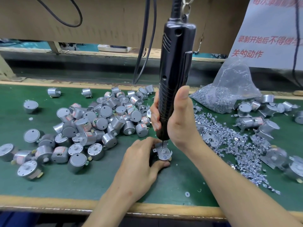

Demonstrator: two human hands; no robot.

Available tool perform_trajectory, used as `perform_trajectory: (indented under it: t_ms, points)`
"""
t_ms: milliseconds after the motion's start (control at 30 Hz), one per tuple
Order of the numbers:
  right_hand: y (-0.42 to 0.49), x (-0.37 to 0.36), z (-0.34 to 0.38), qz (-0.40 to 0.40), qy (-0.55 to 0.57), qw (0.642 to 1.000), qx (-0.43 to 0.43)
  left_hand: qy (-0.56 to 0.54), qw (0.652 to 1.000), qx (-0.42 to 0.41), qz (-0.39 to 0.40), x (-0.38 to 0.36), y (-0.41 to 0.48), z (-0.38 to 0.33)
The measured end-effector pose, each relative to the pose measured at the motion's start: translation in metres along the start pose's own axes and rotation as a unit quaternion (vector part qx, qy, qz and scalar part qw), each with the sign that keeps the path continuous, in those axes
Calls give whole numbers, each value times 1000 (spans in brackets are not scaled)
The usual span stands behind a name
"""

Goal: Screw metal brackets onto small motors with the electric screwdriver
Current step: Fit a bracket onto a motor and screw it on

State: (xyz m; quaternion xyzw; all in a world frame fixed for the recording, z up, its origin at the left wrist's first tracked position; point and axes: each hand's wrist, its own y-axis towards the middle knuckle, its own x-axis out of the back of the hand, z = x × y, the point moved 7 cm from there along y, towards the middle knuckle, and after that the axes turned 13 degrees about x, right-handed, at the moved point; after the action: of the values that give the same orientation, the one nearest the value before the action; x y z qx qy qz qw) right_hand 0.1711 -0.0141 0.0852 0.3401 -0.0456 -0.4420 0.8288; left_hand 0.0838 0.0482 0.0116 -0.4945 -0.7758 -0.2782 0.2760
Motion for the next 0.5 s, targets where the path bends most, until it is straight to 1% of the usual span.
perform_trajectory:
  t_ms: [200, 267, 333, 400, 500]
  points:
    - [-2, 4, 4, -29, -3, 999, 25, 2, 1000, -3, 3, -1, 0, 2]
    - [-2, 4, 4, -19, -2, 1000, 23, 2, 1000, -4, 3, -2, -1, 3]
    - [-1, 4, 6, 12, -4, 1000, 21, 5, 1000, -5, 6, -2, -1, 2]
    - [0, 7, 9, 39, -30, 998, 25, 12, 1000, -6, 12, -4, -2, 3]
    - [-2, 24, 9, 23, -93, 995, 11, 11, 1000, -12, 20, -5, -3, 3]
